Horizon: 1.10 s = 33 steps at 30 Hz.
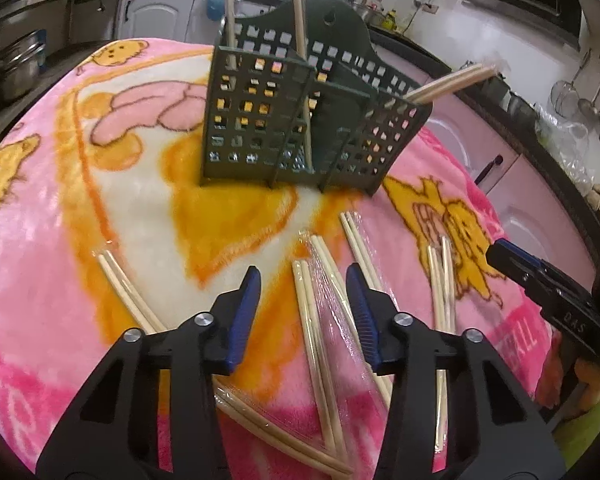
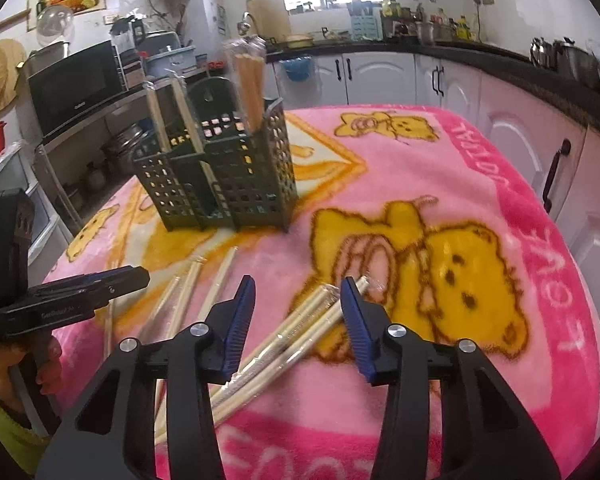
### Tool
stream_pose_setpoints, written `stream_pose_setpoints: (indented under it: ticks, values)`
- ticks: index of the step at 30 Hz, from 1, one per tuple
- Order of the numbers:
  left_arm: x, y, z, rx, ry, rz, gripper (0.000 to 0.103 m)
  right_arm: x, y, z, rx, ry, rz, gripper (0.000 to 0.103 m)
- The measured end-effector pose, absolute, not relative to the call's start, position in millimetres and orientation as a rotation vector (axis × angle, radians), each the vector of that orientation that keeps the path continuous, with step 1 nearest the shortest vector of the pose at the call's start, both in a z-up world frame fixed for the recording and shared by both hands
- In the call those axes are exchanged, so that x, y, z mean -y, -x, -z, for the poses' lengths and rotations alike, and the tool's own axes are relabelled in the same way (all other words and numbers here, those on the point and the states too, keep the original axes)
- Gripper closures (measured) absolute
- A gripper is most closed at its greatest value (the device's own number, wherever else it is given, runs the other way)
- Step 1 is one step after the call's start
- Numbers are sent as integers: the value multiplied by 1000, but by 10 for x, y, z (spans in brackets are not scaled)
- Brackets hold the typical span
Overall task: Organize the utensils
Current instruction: 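Close the left tool on a bamboo chopstick while the right tool grasps a wrapped chopstick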
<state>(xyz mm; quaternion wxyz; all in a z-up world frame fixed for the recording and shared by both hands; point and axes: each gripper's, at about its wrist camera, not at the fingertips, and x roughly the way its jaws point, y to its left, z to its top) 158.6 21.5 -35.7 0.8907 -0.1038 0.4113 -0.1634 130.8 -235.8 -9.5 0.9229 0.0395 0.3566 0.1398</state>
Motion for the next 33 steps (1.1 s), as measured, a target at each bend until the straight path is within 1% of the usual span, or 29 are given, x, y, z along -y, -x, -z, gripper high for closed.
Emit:
stream_pose_setpoints:
  ticks: [3, 11, 19, 25, 30, 33]
  values:
    - [-187, -1606, 400, -873, 206, 335, 71, 2389, -1334, 149, -749, -92, -280, 65]
    - [-112, -1682, 516, -918, 168, 317, 79, 2453, -1378, 235, -768, -120, -273, 65]
    - [-9, -1798, 576, -934, 135, 307, 81, 2504, -1474, 335, -812, -155, -257, 65]
    - [6, -1889, 596, -933, 137, 302, 87, 2570, -1647, 429, -876, -210, -232, 65]
    - [-55, -1958, 610, -937, 169, 308, 93, 2661, -1819, 548, -938, -290, -224, 71]
    - [-95, -1994, 618, -939, 195, 319, 93, 2708, -1908, 574, -953, -335, -222, 73]
